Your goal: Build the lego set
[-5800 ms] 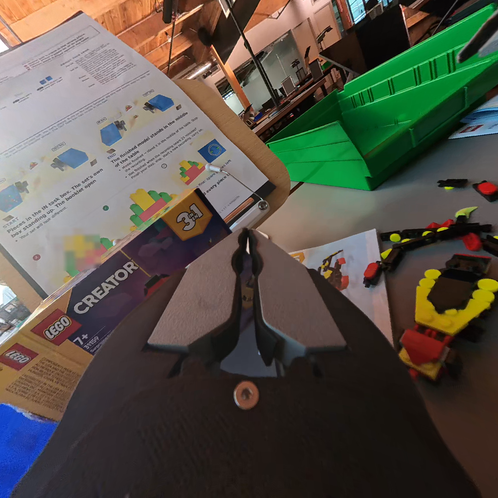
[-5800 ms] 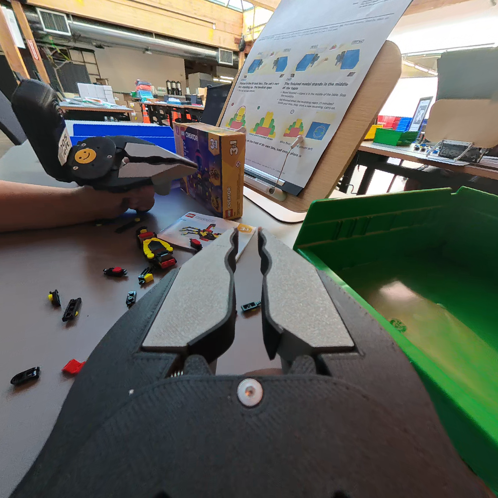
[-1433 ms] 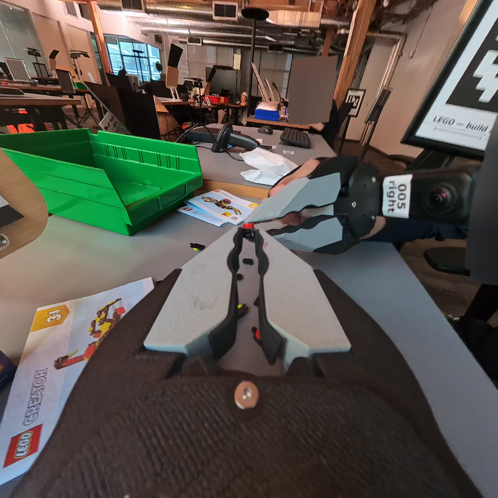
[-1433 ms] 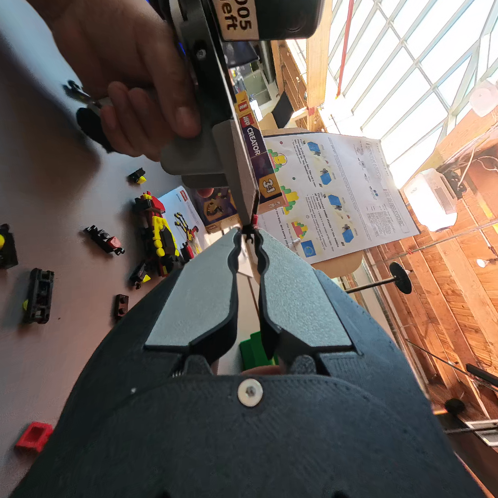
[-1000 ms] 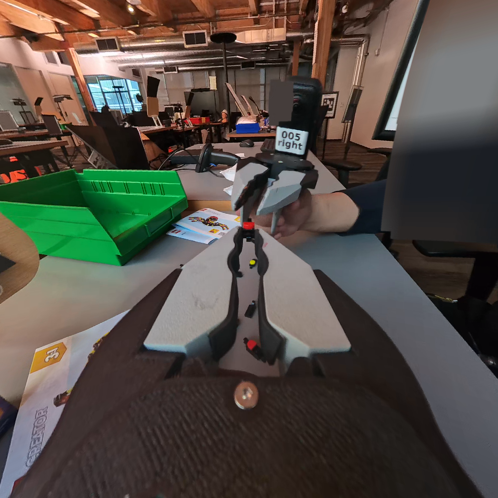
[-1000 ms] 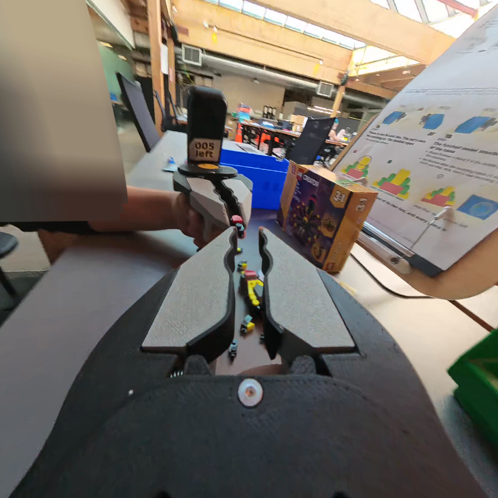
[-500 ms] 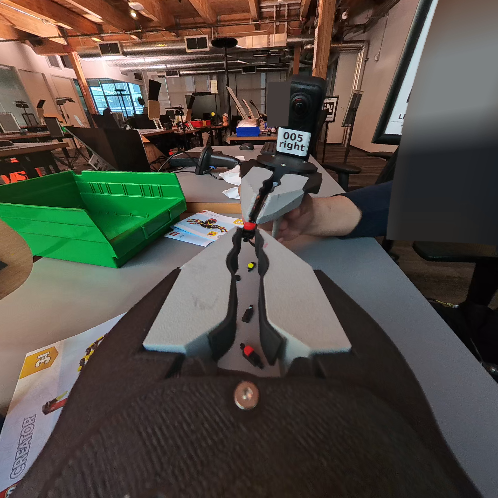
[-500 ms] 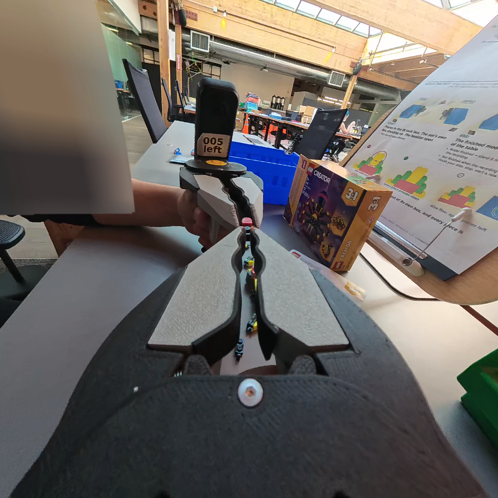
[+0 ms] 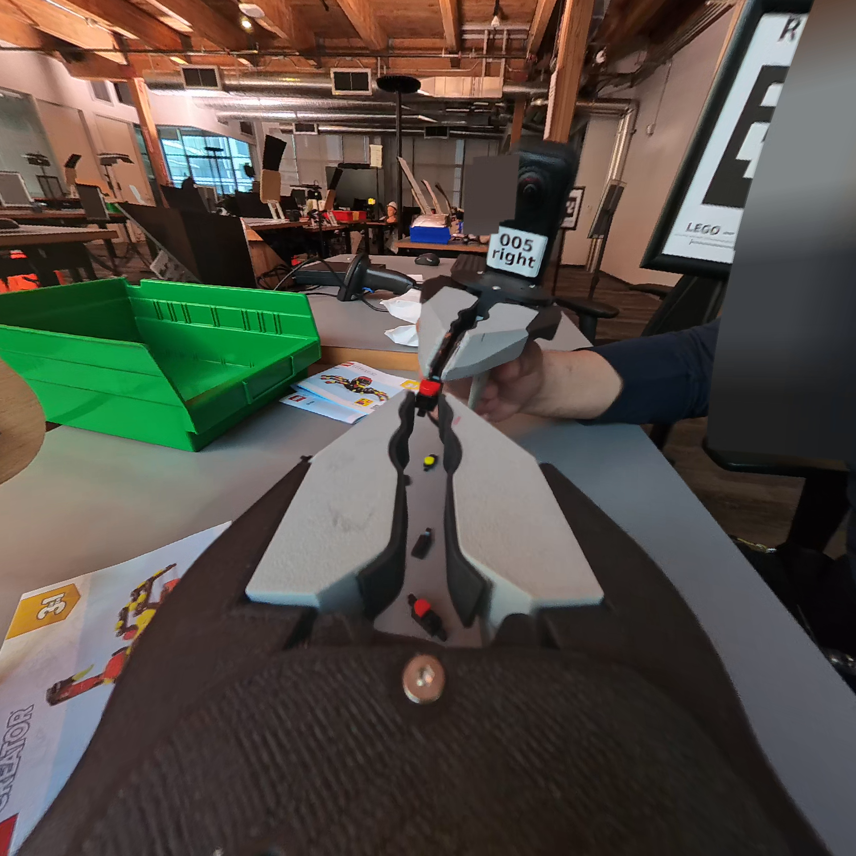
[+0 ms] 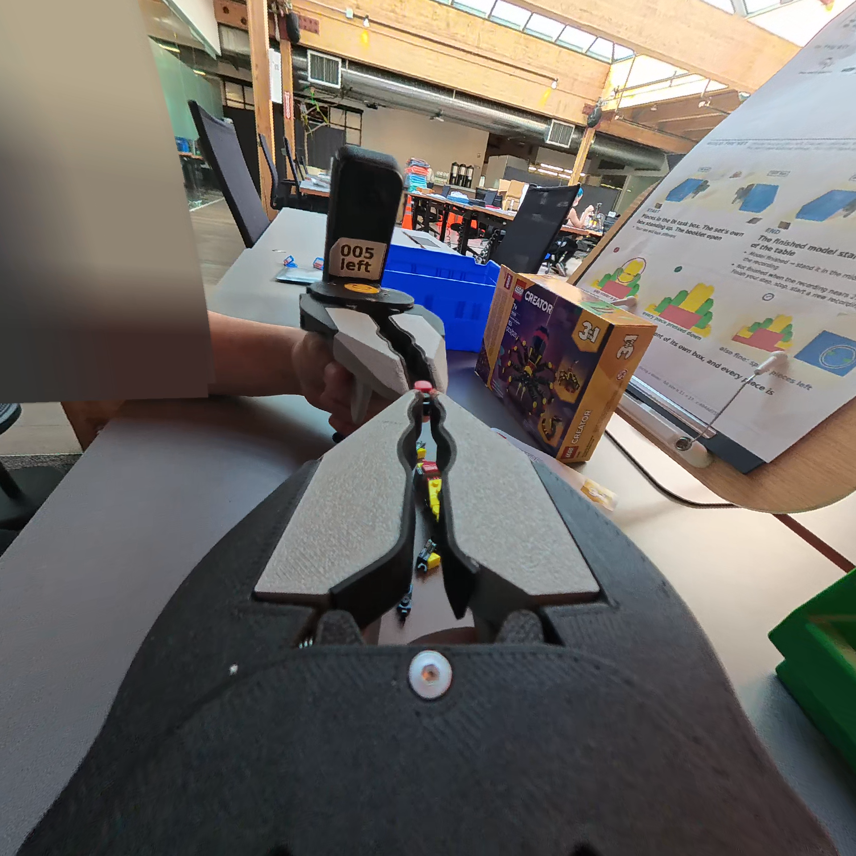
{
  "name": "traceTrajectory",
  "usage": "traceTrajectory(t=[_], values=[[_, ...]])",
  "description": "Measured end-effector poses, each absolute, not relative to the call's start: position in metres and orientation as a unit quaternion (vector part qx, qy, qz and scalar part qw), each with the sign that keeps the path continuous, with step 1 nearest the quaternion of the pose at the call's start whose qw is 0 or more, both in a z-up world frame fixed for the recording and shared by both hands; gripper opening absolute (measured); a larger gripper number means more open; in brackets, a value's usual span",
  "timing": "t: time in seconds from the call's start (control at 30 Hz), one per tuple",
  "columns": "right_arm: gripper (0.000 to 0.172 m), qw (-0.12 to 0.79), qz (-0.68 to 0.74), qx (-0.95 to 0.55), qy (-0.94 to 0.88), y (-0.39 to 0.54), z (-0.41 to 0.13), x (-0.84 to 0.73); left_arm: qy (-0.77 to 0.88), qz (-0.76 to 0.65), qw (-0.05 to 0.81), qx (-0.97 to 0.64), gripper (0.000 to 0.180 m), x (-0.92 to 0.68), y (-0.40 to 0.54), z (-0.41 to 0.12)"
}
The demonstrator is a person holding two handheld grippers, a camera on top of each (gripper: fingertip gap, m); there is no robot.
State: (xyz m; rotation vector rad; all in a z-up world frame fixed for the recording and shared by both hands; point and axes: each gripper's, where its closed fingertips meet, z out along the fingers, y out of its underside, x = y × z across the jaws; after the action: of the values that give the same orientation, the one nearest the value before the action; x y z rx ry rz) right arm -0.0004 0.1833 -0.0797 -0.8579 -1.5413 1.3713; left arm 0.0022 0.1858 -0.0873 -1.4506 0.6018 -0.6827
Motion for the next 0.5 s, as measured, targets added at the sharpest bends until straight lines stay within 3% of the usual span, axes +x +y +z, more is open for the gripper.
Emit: traceTrajectory(t=[0.37,0.5], values=[[0.000,0.432,0.571,-0.355,-0.601,0.1893,-0.0741,0.0004,0.261,-0.282,0.656,-0.649,0.003,0.0009,0.1906,-0.0930],[0.000,0.437,0.573,-0.360,-0.593,0.1910,-0.0735,-0.0009,0.251,-0.309,0.651,-0.647,0.011,0.0033,0.1898,-0.0914]])
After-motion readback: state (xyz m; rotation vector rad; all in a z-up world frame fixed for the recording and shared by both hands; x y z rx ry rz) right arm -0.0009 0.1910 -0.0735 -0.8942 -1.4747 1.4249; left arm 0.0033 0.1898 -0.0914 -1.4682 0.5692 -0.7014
